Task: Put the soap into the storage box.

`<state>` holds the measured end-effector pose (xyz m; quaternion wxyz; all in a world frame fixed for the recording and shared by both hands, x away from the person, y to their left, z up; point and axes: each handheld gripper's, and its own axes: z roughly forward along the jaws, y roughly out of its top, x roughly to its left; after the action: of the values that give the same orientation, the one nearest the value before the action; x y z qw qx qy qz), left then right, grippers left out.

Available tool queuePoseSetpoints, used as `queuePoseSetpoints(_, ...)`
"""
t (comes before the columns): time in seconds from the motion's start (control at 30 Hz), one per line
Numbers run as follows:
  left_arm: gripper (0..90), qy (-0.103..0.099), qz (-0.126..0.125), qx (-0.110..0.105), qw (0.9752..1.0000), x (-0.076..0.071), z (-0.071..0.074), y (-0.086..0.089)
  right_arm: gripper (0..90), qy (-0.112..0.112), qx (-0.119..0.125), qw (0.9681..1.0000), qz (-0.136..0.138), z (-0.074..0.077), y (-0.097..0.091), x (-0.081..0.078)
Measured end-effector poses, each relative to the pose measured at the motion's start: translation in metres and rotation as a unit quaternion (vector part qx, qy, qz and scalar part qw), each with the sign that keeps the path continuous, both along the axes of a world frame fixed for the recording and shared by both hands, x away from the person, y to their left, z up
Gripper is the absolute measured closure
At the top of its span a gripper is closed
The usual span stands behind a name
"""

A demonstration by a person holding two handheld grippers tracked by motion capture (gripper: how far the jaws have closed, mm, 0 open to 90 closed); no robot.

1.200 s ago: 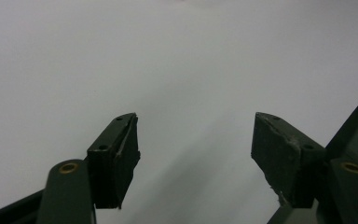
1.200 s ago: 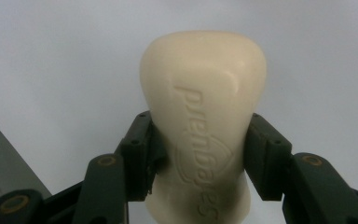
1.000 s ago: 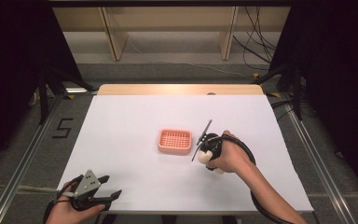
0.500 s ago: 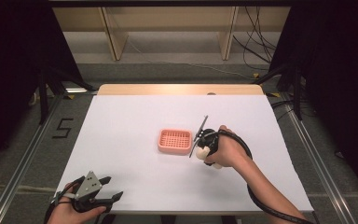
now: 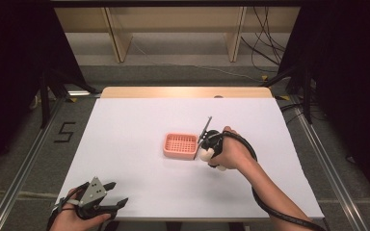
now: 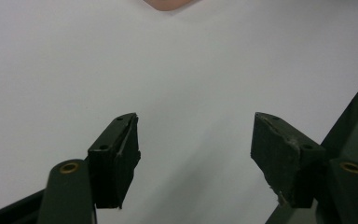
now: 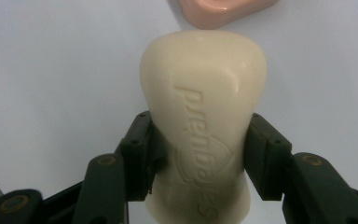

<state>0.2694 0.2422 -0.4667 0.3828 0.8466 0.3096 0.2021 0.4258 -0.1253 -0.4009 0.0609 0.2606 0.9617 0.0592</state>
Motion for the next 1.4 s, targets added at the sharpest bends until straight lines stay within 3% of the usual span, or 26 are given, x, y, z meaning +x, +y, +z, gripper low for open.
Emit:
queuePoseSetpoints(0.03,31.9,-0.002,-0.001,-0.001,1.0,0.0,0.0,0.0,50.6,-0.011,0.003,0.9998,0.014,0.001,0.001,0.002)
queuePoseSetpoints(0.07,31.9,0.007,0.016,-0.021,0.9996,-0.002,-0.002,-0.002,50.7,-0.01,0.005,0.9999,0.006,0.001,0.002,0.001)
queuePoseSetpoints(0.1,31.9,0.007,0.016,-0.021,0.9996,-0.002,-0.002,-0.002,50.6,-0.002,0.006,1.0,0.005,0.003,0.002,0.001)
queuePoseSetpoints(0.13,31.9,0.001,0.004,-0.001,1.0,-0.001,0.0,0.001,50.6,-0.004,0.007,0.9999,0.014,0.003,0.002,0.003)
queuePoseSetpoints(0.3,31.9,0.008,0.012,-0.019,0.9997,-0.003,-0.001,0.0,50.7,-0.006,0.015,0.9998,0.012,0.005,0.003,0.003)
queuePoseSetpoints(0.4,31.8,0.001,0.003,0.001,1.0,-0.002,0.0,0.002,50.7,-0.012,0.007,0.9998,0.017,0.008,0.002,0.004)
queuePoseSetpoints(0.47,31.8,0.003,0.014,-0.007,0.9999,-0.003,-0.002,0.0,50.7,-0.014,0.009,0.9996,0.022,0.009,0.001,0.006)
queuePoseSetpoints(0.53,31.7,-0.008,0.006,-0.001,1.0,-0.001,0.0,0.002,50.7,-0.019,0.008,0.9997,0.017,0.011,0.001,0.006)
queuePoseSetpoints(0.63,31.5,-0.004,0.006,0.001,1.0,-0.001,0.0,0.002,50.7,-0.013,0.006,0.9998,0.01,0.011,0.002,0.007)
queuePoseSetpoints(0.67,31.5,-0.011,0.005,0.003,0.9999,-0.001,0.001,0.003,50.6,-0.016,0.016,0.9993,0.03,0.01,0.001,0.011)
queuePoseSetpoints(0.7,31.5,-0.011,0.005,0.003,0.9999,-0.001,0.001,0.003,50.6,-0.016,0.016,0.9993,0.03,0.01,0.001,0.011)
queuePoseSetpoints(0.73,31.5,-0.019,0.002,0.004,0.9998,0.0,0.002,0.003,50.6,-0.017,0.007,0.9997,0.016,0.011,0.003,0.01)
queuePoseSetpoints(0.83,31.4,-0.015,0.003,0.002,0.9999,-0.001,0.001,0.003,50.6,-0.02,0.008,0.9995,0.023,0.011,0.005,0.011)
queuePoseSetpoints(0.9,31.4,-0.012,0.005,0.003,0.9999,-0.002,0.001,0.002,50.7,-0.01,0.016,0.9996,0.019,0.012,0.006,0.012)
queuePoseSetpoints(1.03,31.2,-0.013,-0.001,0.009,0.9999,-0.002,0.003,0.001,50.7,-0.016,0.004,0.9996,0.023,0.015,0.009,0.013)
queuePoseSetpoints(1.1,31.2,-0.002,0.003,-0.001,1.0,-0.003,0.002,0.0,50.7,-0.024,0.004,0.9993,0.028,0.017,0.013,0.015)
queuePoseSetpoints(1.2,31.2,-0.002,0.004,-0.002,1.0,-0.003,0.001,0.0,50.6,-0.026,0.002,0.999,0.036,0.018,0.016,0.016)
queuePoseSetpoints(1.27,31.2,-0.008,0.013,-0.018,0.9997,-0.003,-0.001,-0.003,50.6,-0.028,0.002,0.9988,0.041,0.019,0.018,0.018)
queuePoseSetpoints(1.33,31.2,-0.014,0.008,0.003,0.9999,-0.002,0.001,-0.001,50.7,-0.033,0.0,0.9987,0.04,0.019,0.02,0.019)
queuePoseSetpoints(1.4,31.2,-0.022,-0.006,0.01,0.9997,-0.001,0.003,0.0,50.6,-0.031,0.001,0.9986,0.043,0.02,0.021,0.02)
